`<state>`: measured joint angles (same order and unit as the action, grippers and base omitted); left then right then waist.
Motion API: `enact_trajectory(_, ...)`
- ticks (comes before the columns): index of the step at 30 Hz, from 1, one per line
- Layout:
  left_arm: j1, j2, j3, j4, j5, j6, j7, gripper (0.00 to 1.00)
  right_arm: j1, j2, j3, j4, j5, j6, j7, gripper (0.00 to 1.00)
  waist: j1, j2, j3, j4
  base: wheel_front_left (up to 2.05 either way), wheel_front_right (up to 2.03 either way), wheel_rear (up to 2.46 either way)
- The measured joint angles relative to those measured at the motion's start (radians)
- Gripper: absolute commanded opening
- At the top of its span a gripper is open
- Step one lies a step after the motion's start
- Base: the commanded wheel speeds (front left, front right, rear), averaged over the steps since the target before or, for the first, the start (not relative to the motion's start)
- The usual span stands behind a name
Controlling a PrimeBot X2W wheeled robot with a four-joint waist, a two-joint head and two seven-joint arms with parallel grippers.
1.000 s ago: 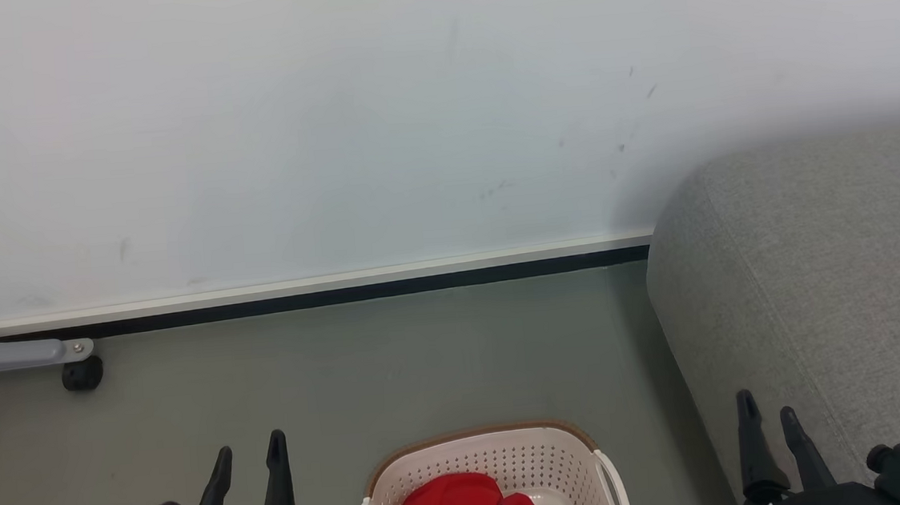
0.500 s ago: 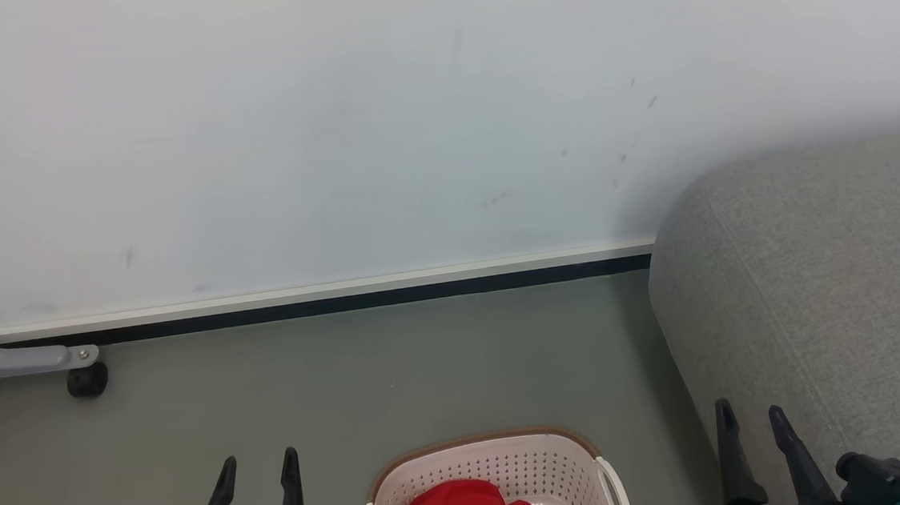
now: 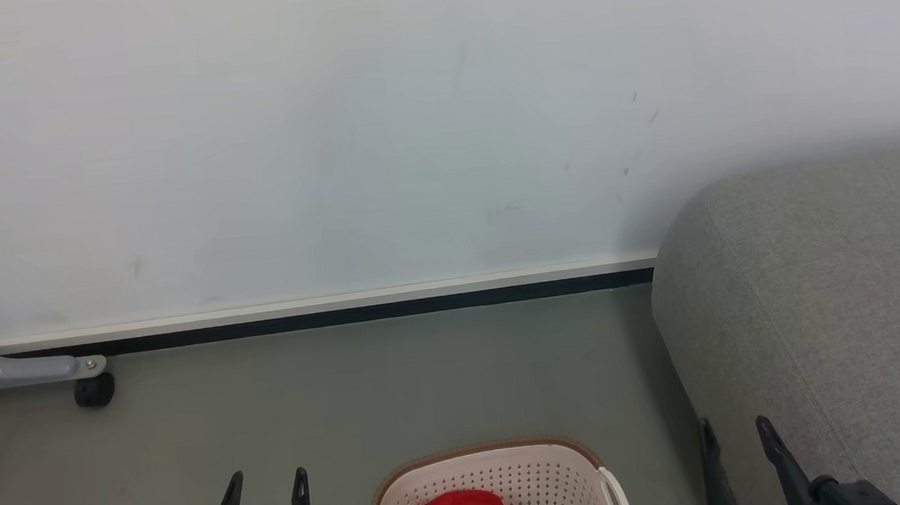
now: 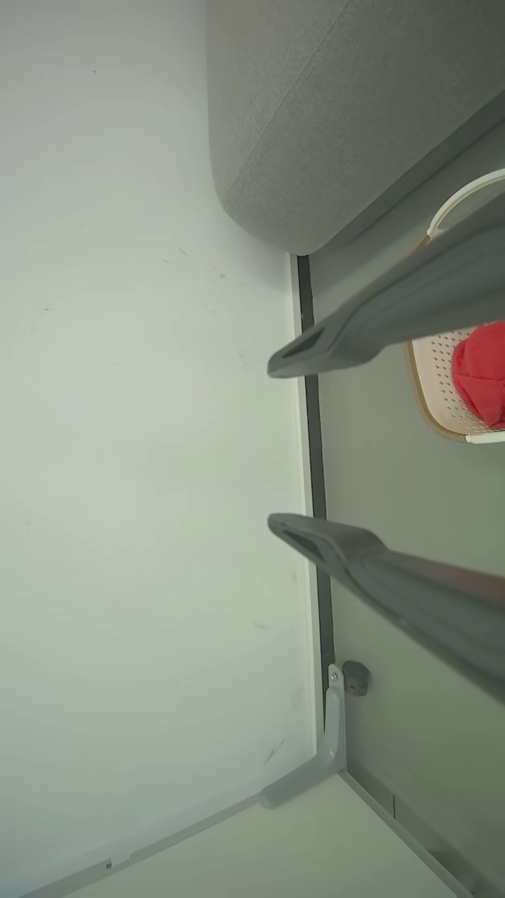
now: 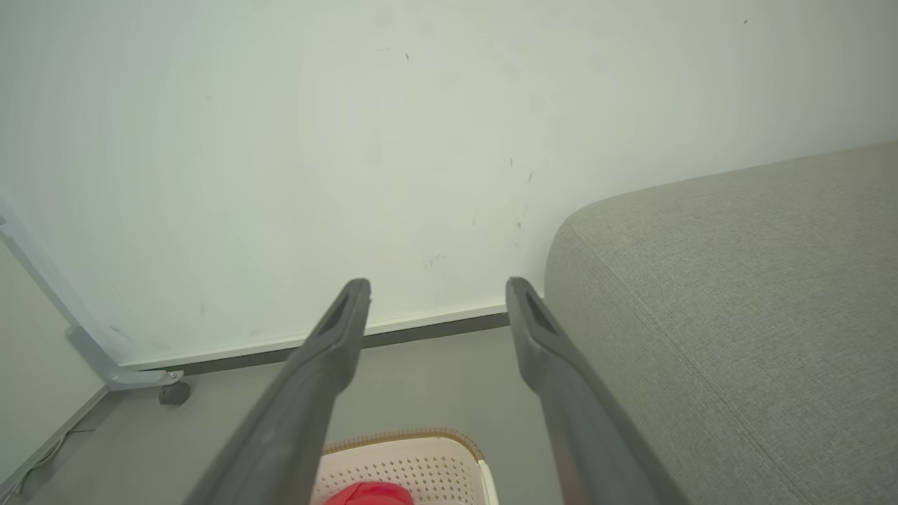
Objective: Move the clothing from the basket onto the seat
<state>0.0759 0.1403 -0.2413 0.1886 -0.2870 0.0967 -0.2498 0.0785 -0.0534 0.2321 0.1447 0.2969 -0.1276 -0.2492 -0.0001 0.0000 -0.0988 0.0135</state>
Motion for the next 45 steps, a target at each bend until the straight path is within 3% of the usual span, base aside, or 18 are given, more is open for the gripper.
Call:
enact_trajectory(31, 0.014, 0.001, 0.026, 0.027, 0.002, -0.009, 0.000, 1.00, 0.014, 0.000, -0.007, -0.005, 0.000, 0.002, 0.000, 1.00, 0.0000, 0.0000, 0.007, -0.001, 0.00, 0.00, 0.00)
enact_trajectory(45, 0.015, 0.005, 0.029, -0.004, 0.028, -0.010, 0.000, 1.00, 0.014, 0.000, -0.009, -0.044, -0.010, 0.005, 0.000, 1.00, 0.0001, 0.0000, 0.075, -0.009, 0.00, 0.00, 0.00)
